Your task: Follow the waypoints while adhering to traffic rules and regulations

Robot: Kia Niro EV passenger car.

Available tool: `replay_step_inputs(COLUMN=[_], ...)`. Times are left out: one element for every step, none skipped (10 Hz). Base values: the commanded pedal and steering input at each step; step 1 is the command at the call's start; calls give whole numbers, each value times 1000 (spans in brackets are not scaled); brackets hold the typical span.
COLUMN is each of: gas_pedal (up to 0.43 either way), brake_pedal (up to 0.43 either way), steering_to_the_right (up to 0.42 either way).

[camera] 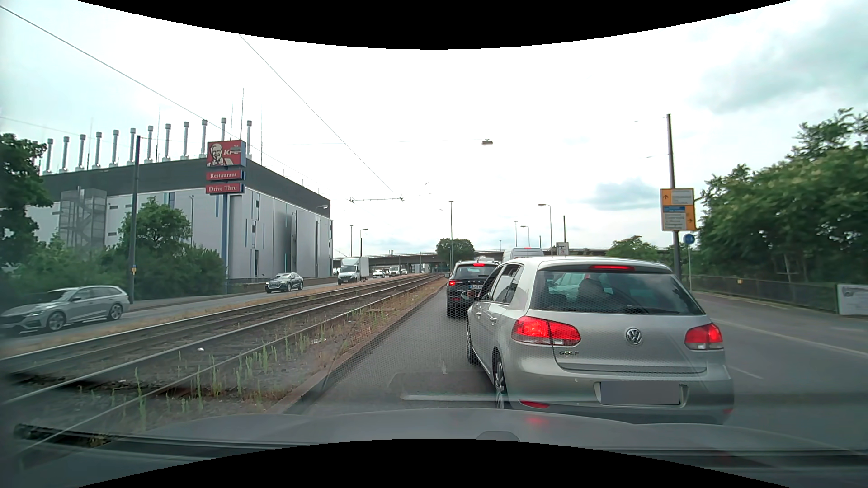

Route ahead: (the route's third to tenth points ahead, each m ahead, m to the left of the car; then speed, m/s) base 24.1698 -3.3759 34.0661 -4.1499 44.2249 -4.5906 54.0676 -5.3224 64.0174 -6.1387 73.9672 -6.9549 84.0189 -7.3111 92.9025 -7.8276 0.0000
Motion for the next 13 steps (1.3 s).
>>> replay_step_inputs(gas_pedal=[0, 0, 0, 0, 0, 0, 0, 0, 0, 0, 0, 0, 0], brake_pedal=[244, 244, 244, 244, 244, 244, 244, 244, 244, 244, 244, 238, 244], steering_to_the_right=[1, 1, 1, 1, 1, 1, 1, 1, 1, 1, 1, 1, 1])
